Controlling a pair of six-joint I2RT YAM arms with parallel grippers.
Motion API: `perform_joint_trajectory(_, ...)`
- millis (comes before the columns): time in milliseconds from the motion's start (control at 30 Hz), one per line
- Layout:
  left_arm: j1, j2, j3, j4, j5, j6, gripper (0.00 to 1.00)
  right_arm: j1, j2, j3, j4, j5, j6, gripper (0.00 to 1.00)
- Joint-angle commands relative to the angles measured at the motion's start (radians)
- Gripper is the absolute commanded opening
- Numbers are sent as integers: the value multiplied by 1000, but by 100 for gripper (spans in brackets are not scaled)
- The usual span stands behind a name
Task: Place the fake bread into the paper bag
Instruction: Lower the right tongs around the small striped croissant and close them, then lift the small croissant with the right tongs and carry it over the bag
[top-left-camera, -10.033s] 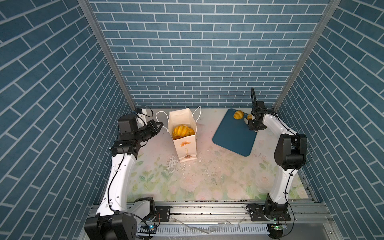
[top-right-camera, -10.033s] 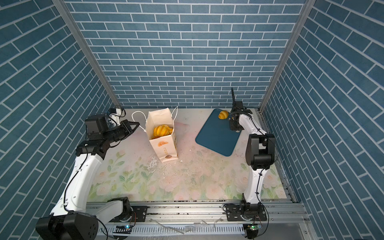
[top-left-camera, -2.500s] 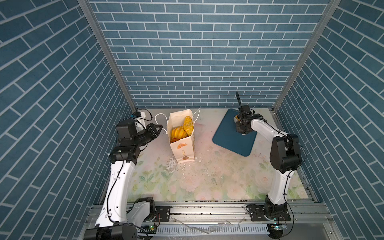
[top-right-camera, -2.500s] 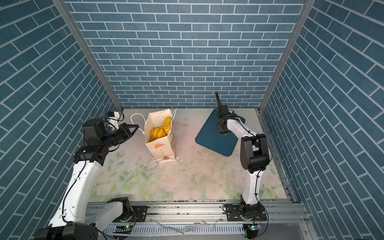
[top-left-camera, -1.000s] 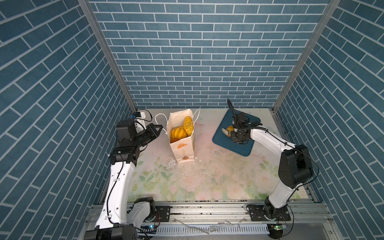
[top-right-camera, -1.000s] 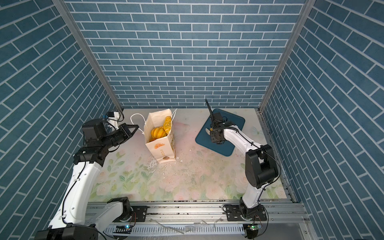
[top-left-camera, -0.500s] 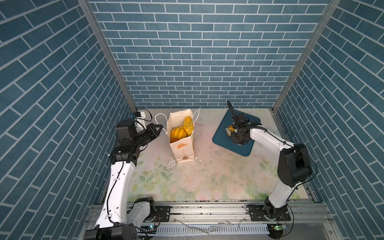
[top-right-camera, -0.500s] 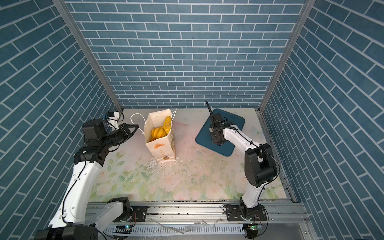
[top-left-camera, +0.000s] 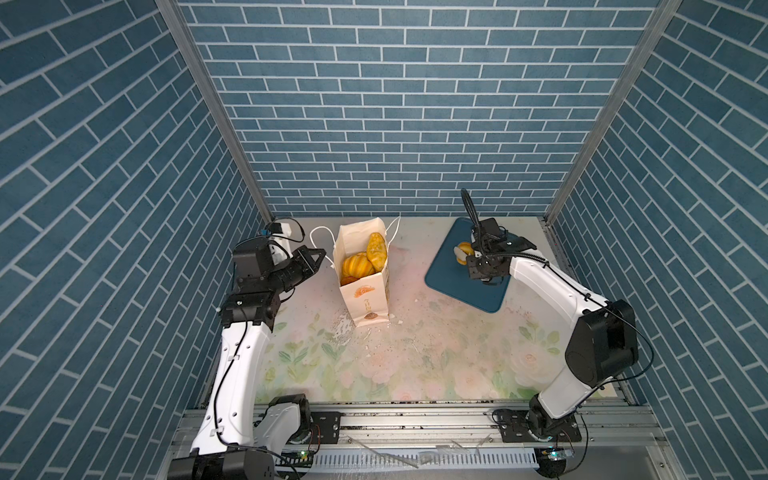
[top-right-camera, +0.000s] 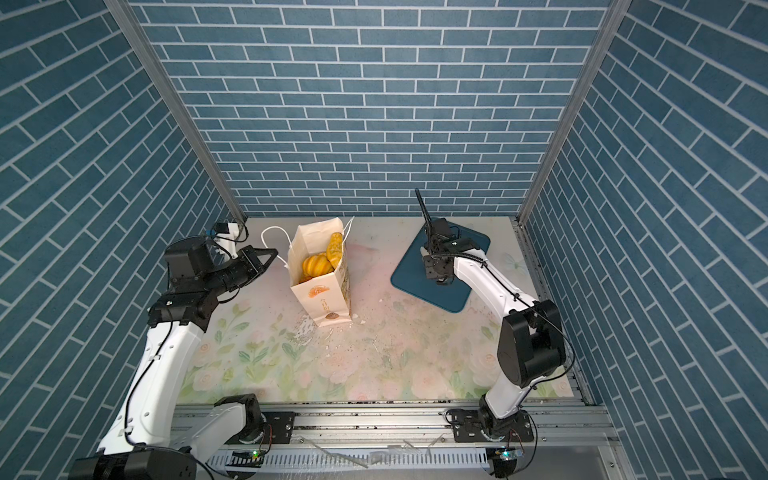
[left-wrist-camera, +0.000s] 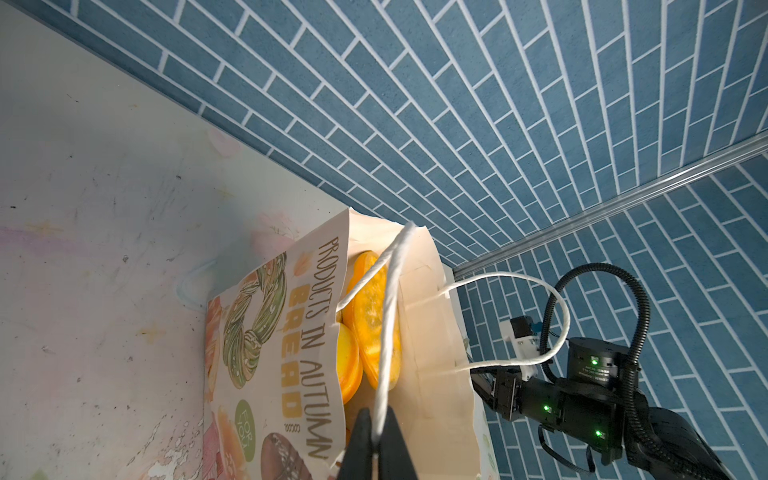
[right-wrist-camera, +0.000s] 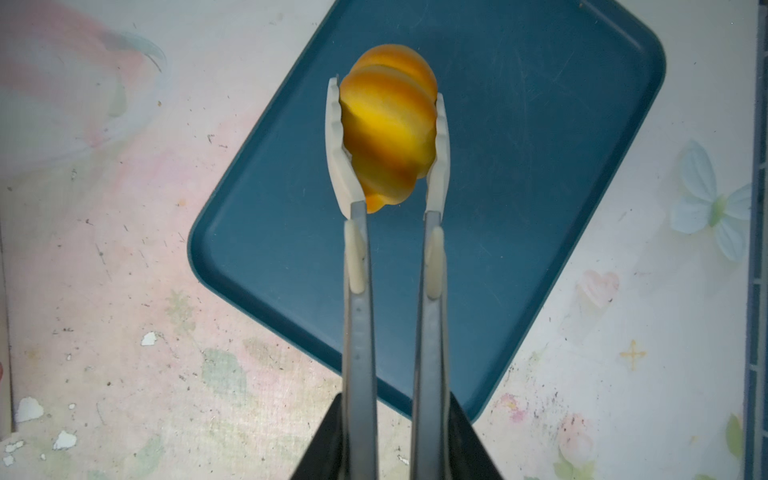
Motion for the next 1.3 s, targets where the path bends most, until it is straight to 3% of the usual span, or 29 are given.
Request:
perform_joint_trajectory(0, 2, -3, -3, 10, 12, 11, 8, 4, -65, 51, -29, 36, -8, 32)
perform_joint_trajectory(600, 2, -14, 8, 4, 21, 11, 8, 87, -178, 365, -86, 54, -26, 31)
perform_joint_trajectory(900, 2, -27, -1, 7, 26, 7, 8, 249, -99, 608, -93, 87, -115, 30)
perform_joint_trajectory(1267, 1, -41, -9, 12, 29, 9, 8, 488, 75, 877, -177, 86, -335, 31)
